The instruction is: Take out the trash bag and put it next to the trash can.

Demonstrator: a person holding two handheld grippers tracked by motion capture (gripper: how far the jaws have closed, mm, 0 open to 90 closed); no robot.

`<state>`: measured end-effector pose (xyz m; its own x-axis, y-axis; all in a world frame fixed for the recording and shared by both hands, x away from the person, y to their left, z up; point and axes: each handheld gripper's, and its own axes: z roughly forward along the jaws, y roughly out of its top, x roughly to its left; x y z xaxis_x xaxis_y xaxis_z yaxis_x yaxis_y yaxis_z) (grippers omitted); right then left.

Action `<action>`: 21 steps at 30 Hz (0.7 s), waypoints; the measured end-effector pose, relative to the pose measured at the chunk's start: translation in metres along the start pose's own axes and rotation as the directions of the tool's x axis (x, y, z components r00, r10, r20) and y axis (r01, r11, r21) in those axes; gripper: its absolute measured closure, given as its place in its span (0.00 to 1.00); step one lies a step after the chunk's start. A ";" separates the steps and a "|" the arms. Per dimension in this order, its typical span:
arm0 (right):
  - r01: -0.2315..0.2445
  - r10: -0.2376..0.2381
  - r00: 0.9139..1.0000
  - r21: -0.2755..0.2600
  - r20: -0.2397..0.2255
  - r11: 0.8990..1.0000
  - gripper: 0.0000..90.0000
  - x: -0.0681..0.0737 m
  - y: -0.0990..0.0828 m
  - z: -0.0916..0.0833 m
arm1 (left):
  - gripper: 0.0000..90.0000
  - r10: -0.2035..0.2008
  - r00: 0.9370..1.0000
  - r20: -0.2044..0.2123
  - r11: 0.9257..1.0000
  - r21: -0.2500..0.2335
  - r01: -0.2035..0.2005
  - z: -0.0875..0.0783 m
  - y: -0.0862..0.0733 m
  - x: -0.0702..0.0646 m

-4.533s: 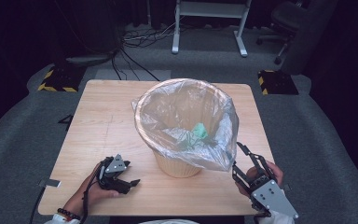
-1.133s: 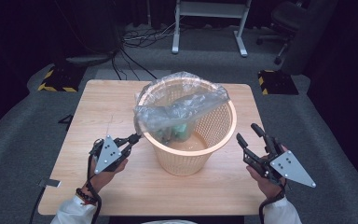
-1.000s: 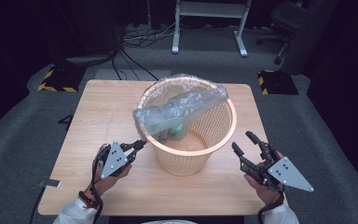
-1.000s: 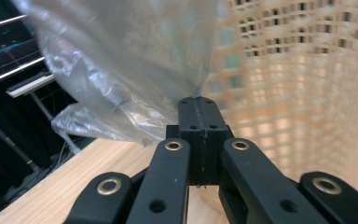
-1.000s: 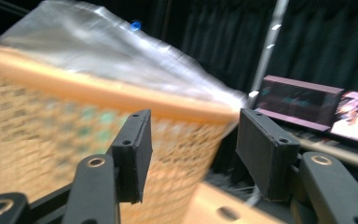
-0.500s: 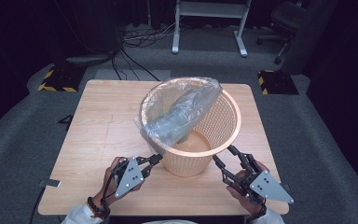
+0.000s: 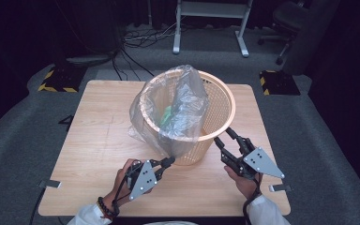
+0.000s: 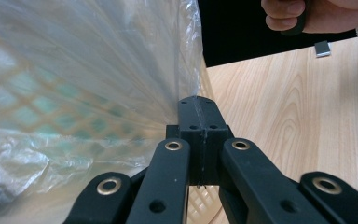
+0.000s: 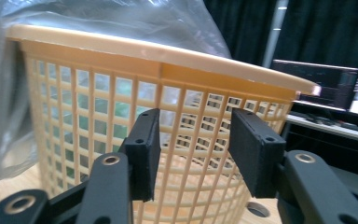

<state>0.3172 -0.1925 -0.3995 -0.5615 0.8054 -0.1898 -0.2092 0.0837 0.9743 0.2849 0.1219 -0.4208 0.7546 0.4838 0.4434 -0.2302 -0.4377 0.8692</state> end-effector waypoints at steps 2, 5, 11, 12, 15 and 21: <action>0.008 -0.008 1.000 -0.020 0.011 1.000 0.59 0.005 0.002 -0.002 | 1.00 -0.005 1.000 -0.008 1.000 -0.004 0.005 0.004 0.001 -0.001; 0.003 -0.005 1.000 -0.101 -0.028 0.995 0.59 0.017 0.006 -0.011 | 1.00 -0.022 1.000 -0.013 1.000 -0.010 0.022 0.008 0.002 -0.002; 0.004 -0.035 0.985 -0.179 -0.168 0.984 0.60 0.050 0.014 -0.011 | 1.00 -0.037 0.999 -0.012 0.999 -0.019 0.037 0.012 0.002 -0.004; 0.000 -0.037 0.980 -0.190 -0.194 0.982 0.60 0.056 0.015 -0.008 | 1.00 -0.032 0.999 -0.011 0.999 -0.019 0.032 0.013 0.002 -0.003; -0.010 -0.034 0.970 -0.178 -0.241 0.984 0.61 0.068 0.017 0.006 | 1.00 -0.035 0.999 -0.007 0.999 -0.026 0.035 0.015 0.003 -0.005; 0.018 -0.060 0.962 -0.156 -0.265 0.988 0.90 0.082 0.018 0.027 | 1.00 -0.036 0.999 0.007 0.999 -0.026 0.036 0.017 0.004 -0.008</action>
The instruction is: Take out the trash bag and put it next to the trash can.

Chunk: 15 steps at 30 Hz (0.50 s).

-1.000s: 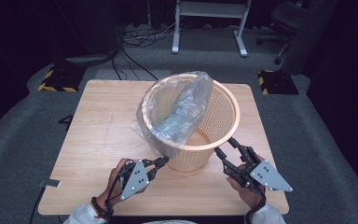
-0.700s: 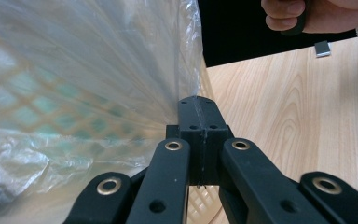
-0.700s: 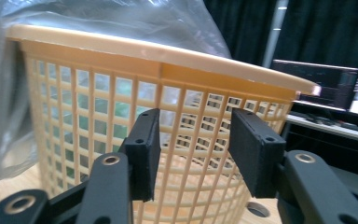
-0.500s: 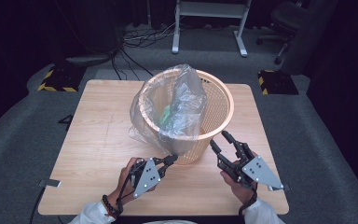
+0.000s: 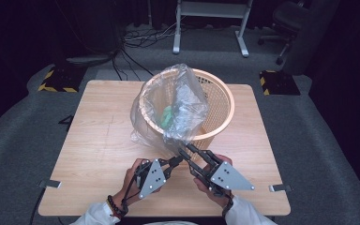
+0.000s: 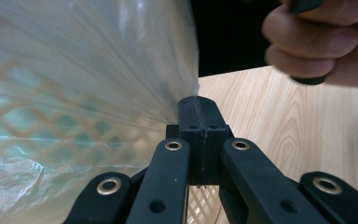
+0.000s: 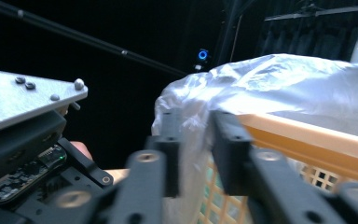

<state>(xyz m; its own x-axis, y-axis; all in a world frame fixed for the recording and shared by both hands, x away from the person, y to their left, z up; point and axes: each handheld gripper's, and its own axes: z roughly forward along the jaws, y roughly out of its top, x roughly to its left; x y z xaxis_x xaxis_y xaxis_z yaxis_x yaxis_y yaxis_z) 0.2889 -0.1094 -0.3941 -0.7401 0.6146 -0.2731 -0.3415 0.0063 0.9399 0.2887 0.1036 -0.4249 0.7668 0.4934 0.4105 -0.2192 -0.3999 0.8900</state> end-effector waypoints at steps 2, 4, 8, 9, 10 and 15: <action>-0.007 0.008 1.000 0.020 -0.021 1.000 0.99 -0.001 -0.002 0.007 | 1.00 0.013 1.000 0.006 1.000 -0.003 -0.013 0.000 0.001 0.001; -0.004 0.005 0.999 0.032 -0.048 0.999 1.00 -0.003 -0.005 0.013 | 0.97 0.017 0.999 0.041 1.000 -0.023 -0.016 -0.002 0.001 0.000; 0.022 -0.014 0.995 0.080 -0.101 0.997 1.00 -0.005 -0.013 0.016 | 0.66 0.010 0.997 0.080 0.998 -0.066 -0.004 -0.015 0.000 -0.001; 0.036 -0.025 0.993 0.095 -0.111 0.995 1.00 -0.005 -0.014 0.017 | 0.61 -0.002 0.996 0.090 0.996 -0.083 0.010 -0.019 0.000 0.000; 0.039 -0.027 0.993 0.104 -0.113 0.994 1.00 -0.005 -0.016 0.017 | 0.57 -0.021 0.995 0.094 0.994 -0.105 0.031 -0.023 -0.001 0.001; 0.074 -0.053 0.987 0.137 -0.154 0.988 1.00 -0.004 -0.019 0.018 | 0.47 -0.105 0.994 0.004 0.973 -0.207 0.104 -0.044 0.004 0.012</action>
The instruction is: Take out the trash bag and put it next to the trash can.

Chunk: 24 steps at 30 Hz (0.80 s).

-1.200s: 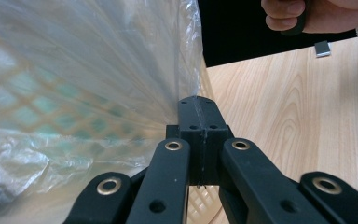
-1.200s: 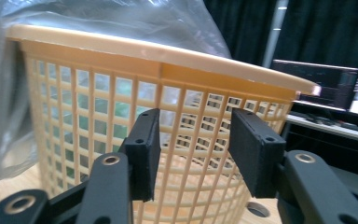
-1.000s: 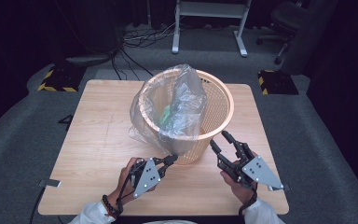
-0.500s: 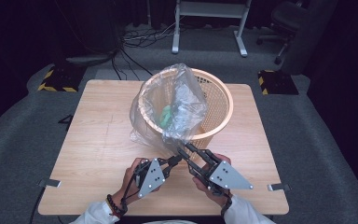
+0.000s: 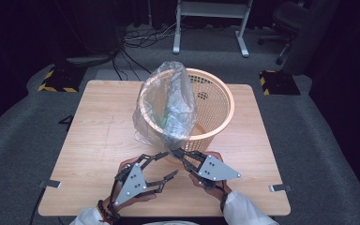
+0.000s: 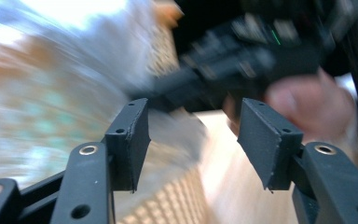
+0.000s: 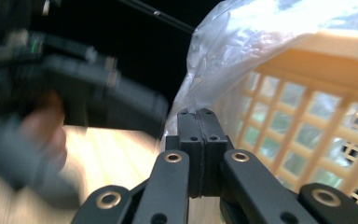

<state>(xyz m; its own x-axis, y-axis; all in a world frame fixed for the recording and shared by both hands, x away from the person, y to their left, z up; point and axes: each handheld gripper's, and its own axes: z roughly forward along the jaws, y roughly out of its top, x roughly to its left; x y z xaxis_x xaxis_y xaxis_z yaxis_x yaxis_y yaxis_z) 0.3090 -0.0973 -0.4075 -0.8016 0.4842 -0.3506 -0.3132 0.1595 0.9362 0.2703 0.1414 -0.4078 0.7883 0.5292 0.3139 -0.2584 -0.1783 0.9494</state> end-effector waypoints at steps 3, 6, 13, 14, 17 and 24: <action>0.025 -0.024 1.000 0.028 -0.017 0.999 1.00 0.002 -0.003 0.003 | 0.44 -0.010 0.994 -0.110 0.999 -0.034 0.006 -0.003 0.011 0.006; 0.045 -0.044 0.999 0.051 -0.028 0.998 1.00 0.005 -0.005 0.007 | 0.42 -0.009 0.988 -0.152 0.999 -0.048 0.002 -0.002 0.025 0.012; 0.126 -0.123 0.992 0.071 -0.039 0.989 1.00 0.012 -0.007 0.008 | 0.56 0.050 0.965 -0.256 0.999 0.017 -0.047 0.014 0.045 0.018; 0.131 -0.128 0.991 0.072 -0.040 0.989 1.00 0.012 -0.008 0.008 | 0.61 0.053 0.965 -0.258 0.999 0.021 -0.050 0.013 0.045 0.019; 0.147 -0.145 0.989 0.072 -0.036 0.987 1.00 0.014 -0.009 0.006 | 0.87 0.098 0.959 -0.265 0.995 0.048 -0.088 0.009 0.046 0.021; 0.124 -0.123 0.992 0.069 -0.015 0.990 0.96 0.011 -0.012 0.003 | 1.00 0.041 0.972 -0.230 0.998 0.047 -0.031 -0.006 0.029 0.037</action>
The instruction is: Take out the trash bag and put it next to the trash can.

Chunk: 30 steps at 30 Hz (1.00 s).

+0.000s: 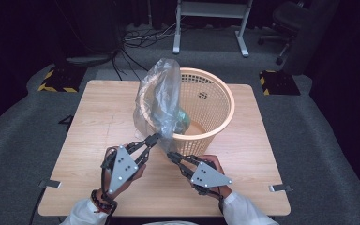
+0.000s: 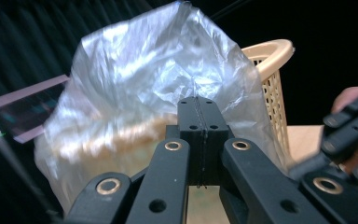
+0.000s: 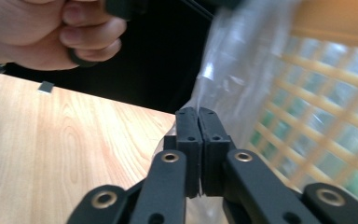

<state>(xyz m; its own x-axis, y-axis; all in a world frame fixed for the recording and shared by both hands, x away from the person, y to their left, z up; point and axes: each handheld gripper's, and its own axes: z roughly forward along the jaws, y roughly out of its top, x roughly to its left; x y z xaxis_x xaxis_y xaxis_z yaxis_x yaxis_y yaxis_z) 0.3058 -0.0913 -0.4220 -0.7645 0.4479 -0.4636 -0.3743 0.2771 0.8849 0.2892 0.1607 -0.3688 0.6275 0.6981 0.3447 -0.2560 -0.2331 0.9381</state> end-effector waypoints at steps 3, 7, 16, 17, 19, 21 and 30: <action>-0.021 0.021 1.000 -0.015 0.012 1.000 0.89 -0.003 -0.001 -0.003 | 1.00 -0.042 0.999 0.021 0.999 0.021 0.042 -0.002 -0.015 0.010; -0.065 0.067 0.997 -0.056 0.024 0.996 0.85 -0.008 0.001 -0.007 | 1.00 -0.087 0.994 0.060 0.995 0.047 0.084 0.000 -0.034 0.016; -0.145 0.150 0.988 -0.100 0.043 0.984 0.68 -0.004 0.016 0.008 | 0.98 -0.095 0.989 0.114 0.992 0.096 0.084 0.011 -0.046 0.006; -0.152 0.156 0.987 -0.093 0.039 0.984 0.68 -0.004 0.017 0.012 | 0.97 -0.100 0.987 0.125 0.992 0.094 0.088 0.011 -0.047 0.006; -0.171 0.174 0.984 -0.074 0.042 0.983 0.78 -0.005 0.017 0.019 | 0.97 -0.095 0.987 0.131 0.991 0.109 0.081 0.012 -0.049 0.005; -0.203 0.204 0.979 -0.054 0.019 0.978 0.85 -0.007 0.012 0.025 | 0.97 -0.104 0.985 0.138 0.989 0.122 0.087 0.012 -0.052 0.005; -0.218 0.219 0.976 -0.016 0.003 0.976 1.00 -0.010 0.004 0.033 | 0.80 -0.113 0.981 0.157 0.977 0.200 0.081 0.006 -0.066 0.003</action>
<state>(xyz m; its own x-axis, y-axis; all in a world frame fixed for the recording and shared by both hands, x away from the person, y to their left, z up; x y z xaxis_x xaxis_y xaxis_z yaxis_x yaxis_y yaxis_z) 0.3293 -0.0668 -0.4151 -0.8264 0.4999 -0.2591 -0.2069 0.1585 0.9654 0.3127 0.1744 -0.4295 0.7599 0.6052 0.2373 -0.0525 -0.3066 0.9504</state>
